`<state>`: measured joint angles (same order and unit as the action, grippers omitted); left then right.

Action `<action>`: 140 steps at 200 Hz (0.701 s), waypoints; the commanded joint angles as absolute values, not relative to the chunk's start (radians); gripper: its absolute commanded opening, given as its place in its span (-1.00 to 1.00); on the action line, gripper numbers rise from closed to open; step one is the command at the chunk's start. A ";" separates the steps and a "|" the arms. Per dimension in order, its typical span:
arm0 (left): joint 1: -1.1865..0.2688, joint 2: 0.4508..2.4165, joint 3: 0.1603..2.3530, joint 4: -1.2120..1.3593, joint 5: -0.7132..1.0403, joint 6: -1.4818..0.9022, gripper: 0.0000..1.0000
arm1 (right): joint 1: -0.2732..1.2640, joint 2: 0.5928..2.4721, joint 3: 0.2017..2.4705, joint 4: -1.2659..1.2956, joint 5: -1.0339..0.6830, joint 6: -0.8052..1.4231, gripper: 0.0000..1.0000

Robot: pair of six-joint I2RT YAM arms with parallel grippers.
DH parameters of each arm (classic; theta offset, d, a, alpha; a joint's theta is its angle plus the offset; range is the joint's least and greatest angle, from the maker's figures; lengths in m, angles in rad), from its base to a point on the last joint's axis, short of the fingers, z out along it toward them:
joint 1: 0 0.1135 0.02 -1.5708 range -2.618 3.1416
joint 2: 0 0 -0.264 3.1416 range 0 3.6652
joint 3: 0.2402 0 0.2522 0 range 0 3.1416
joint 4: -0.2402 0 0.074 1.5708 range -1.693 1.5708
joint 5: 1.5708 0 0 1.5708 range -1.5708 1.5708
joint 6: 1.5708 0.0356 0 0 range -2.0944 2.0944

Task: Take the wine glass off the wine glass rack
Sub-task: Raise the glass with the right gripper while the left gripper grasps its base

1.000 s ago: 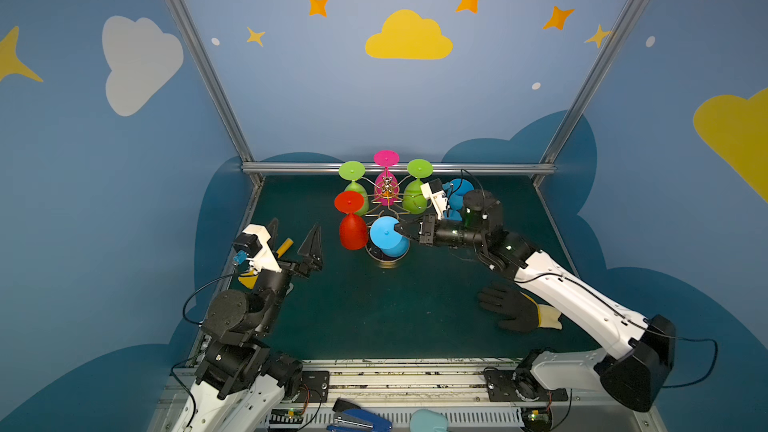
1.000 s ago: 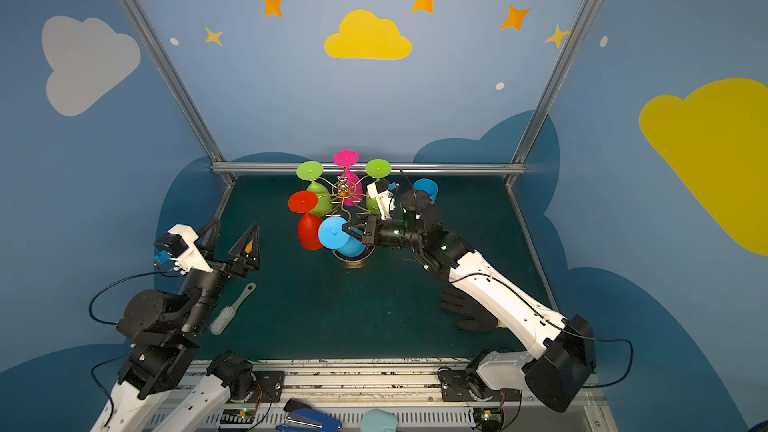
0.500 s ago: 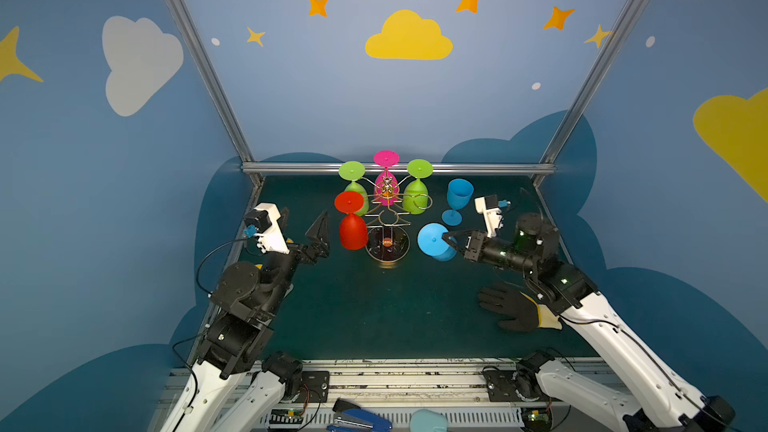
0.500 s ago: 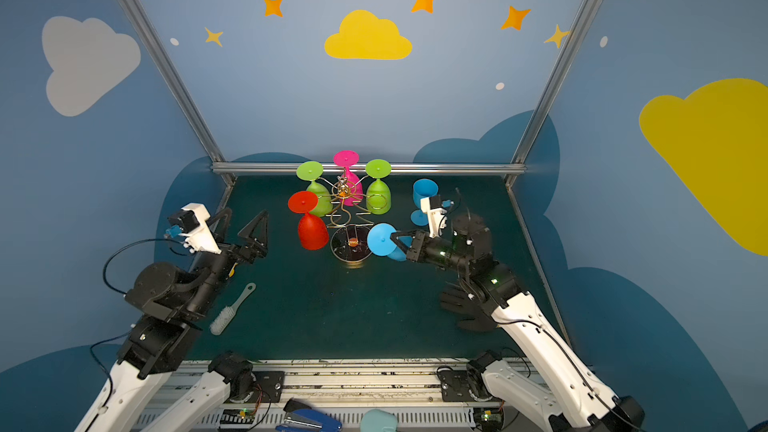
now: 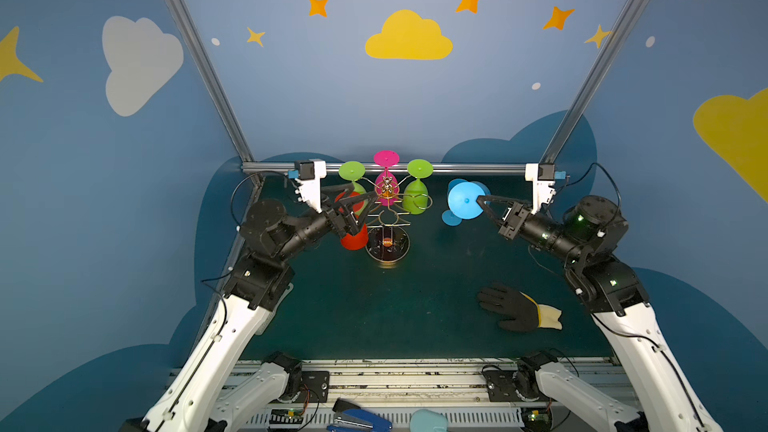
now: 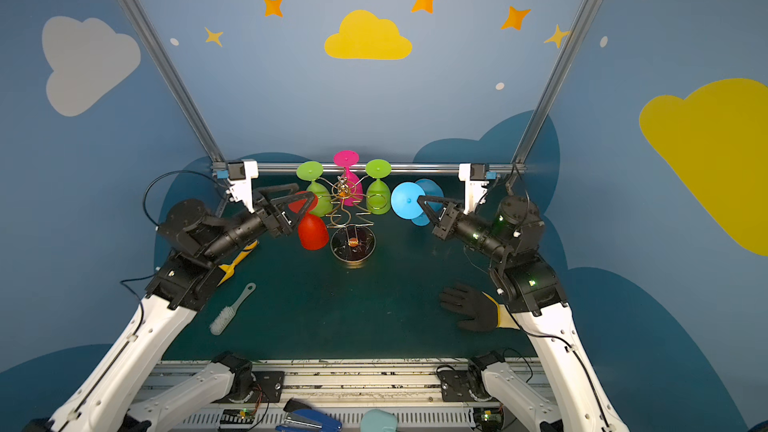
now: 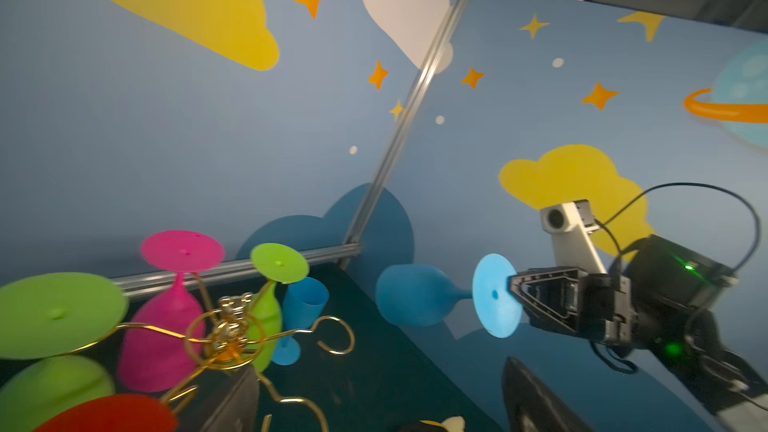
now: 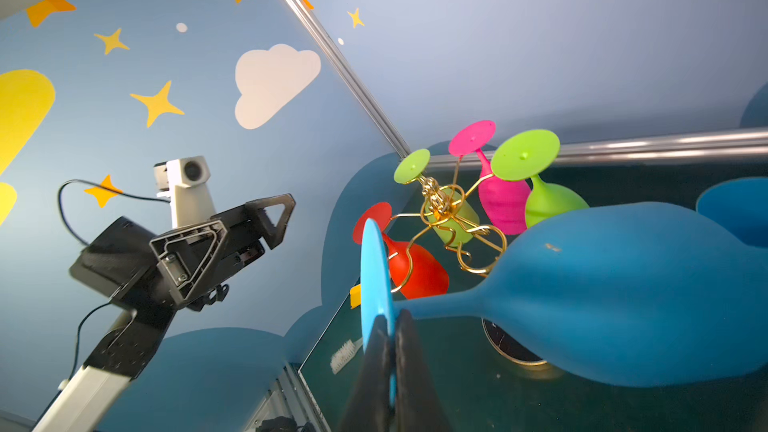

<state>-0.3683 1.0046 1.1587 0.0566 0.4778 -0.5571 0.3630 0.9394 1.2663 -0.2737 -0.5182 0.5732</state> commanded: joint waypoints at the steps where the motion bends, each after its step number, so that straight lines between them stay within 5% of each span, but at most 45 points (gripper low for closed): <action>1: -0.364 1.081 1.213 0.213 0.719 -0.685 0.69 | 0.362 0.978 1.317 -0.237 -0.584 0.508 -1.00; 140: -0.455 1.316 1.342 0.325 0.844 -0.743 0.58 | 0.497 1.130 1.425 -0.152 -0.660 0.478 -1.00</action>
